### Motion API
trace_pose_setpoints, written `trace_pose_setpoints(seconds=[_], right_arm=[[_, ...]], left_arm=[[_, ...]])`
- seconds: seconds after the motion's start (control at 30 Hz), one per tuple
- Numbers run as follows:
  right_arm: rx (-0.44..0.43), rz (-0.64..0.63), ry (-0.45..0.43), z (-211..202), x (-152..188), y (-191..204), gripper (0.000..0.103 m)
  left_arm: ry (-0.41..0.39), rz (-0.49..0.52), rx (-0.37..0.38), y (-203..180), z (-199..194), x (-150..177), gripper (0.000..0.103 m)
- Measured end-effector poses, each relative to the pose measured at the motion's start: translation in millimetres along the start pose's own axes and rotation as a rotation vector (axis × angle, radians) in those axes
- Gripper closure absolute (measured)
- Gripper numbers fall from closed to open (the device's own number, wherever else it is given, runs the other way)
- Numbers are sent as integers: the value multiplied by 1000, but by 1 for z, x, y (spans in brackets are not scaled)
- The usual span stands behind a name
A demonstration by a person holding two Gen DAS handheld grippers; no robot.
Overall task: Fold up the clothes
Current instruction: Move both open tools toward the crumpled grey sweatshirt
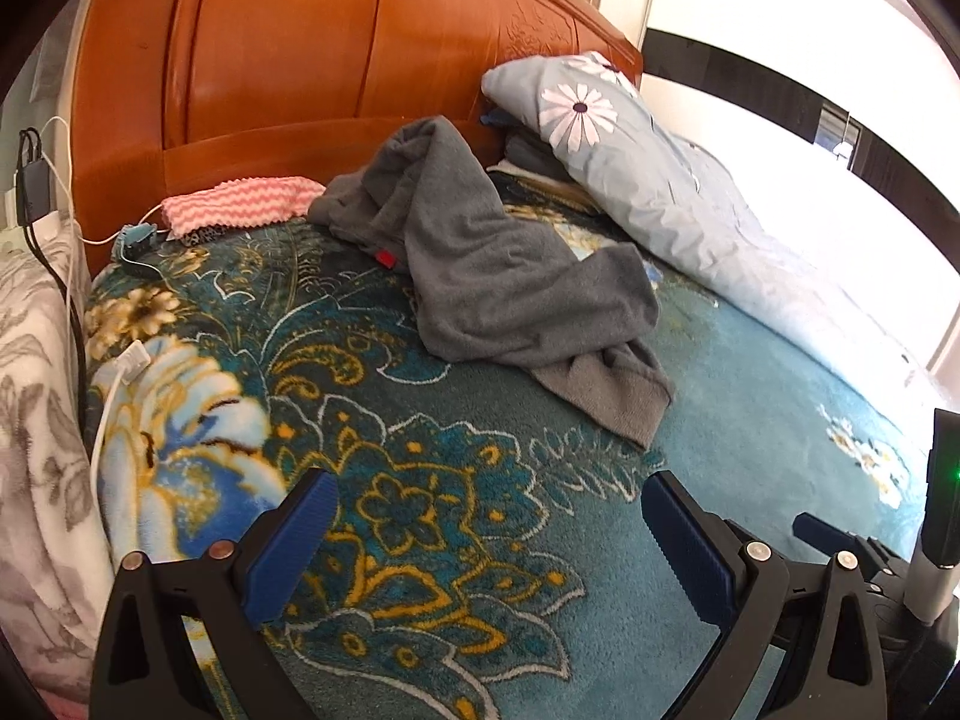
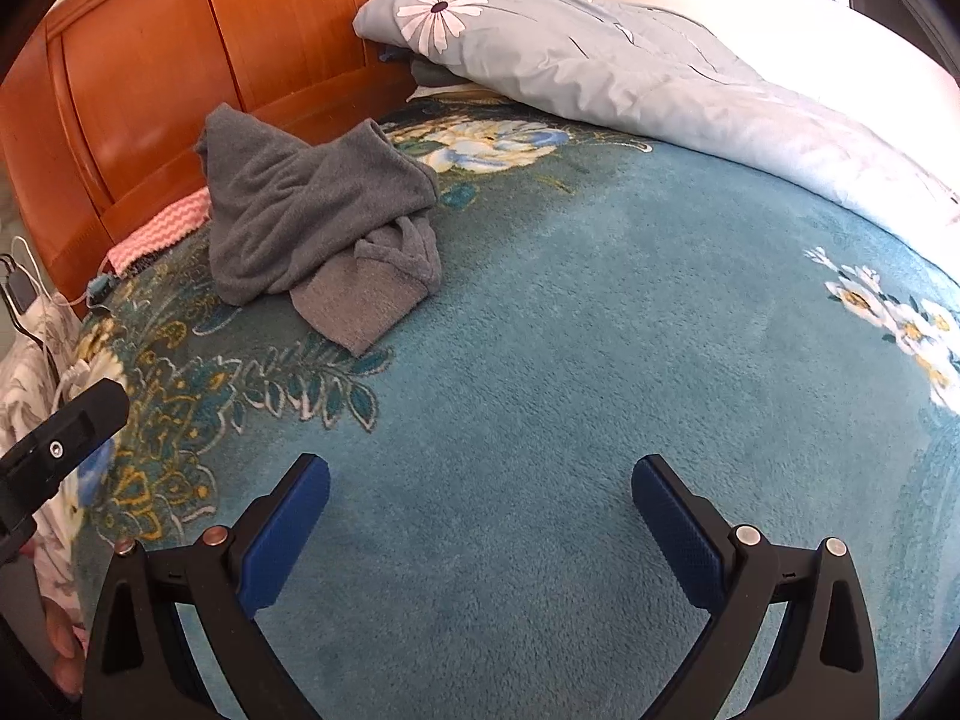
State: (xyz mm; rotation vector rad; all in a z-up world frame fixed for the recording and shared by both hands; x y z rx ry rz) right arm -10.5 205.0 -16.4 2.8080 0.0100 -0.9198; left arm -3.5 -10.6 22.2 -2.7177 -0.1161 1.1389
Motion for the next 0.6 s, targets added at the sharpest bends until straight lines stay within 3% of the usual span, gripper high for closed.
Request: trace_pose_setpoints(seconds=[0.33, 0.6], right_arm=[[-90, -66, -12, -16, -15, 17, 2], [-78, -134, -32, -31, -19, 33, 2]], left_arm=[[-44, 24, 42, 3, -12, -3, 0], [-86, 34, 48, 6, -19, -5, 0]])
Point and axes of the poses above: each gripper's, at about its wrist camera, not at the fingertips, and z roughly the way its jaws point, y to its left, x to its underside, the point moved 3 cm from there along z, roughly the way its jaws point, and after that the axes turned 5 degrees about y, right-handed, at the moved point
